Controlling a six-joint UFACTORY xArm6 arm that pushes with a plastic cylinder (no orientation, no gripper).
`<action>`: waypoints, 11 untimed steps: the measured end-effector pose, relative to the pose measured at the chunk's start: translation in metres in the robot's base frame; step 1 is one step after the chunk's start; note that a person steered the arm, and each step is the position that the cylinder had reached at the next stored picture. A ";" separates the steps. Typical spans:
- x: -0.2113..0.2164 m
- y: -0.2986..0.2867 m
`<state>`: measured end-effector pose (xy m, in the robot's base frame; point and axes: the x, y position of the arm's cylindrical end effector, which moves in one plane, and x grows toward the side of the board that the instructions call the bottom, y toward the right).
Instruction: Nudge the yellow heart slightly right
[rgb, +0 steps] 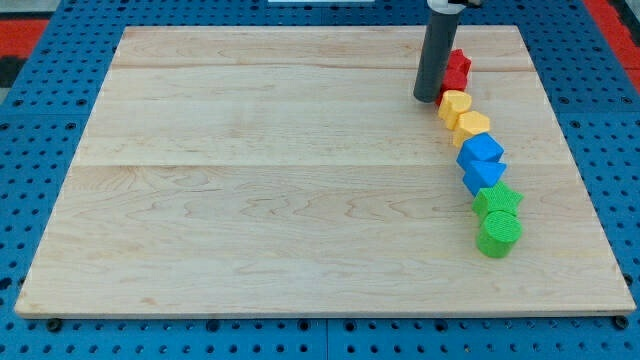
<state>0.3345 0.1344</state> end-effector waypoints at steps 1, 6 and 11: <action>0.000 0.005; 0.031 -0.027; 0.031 -0.009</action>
<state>0.3659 0.1250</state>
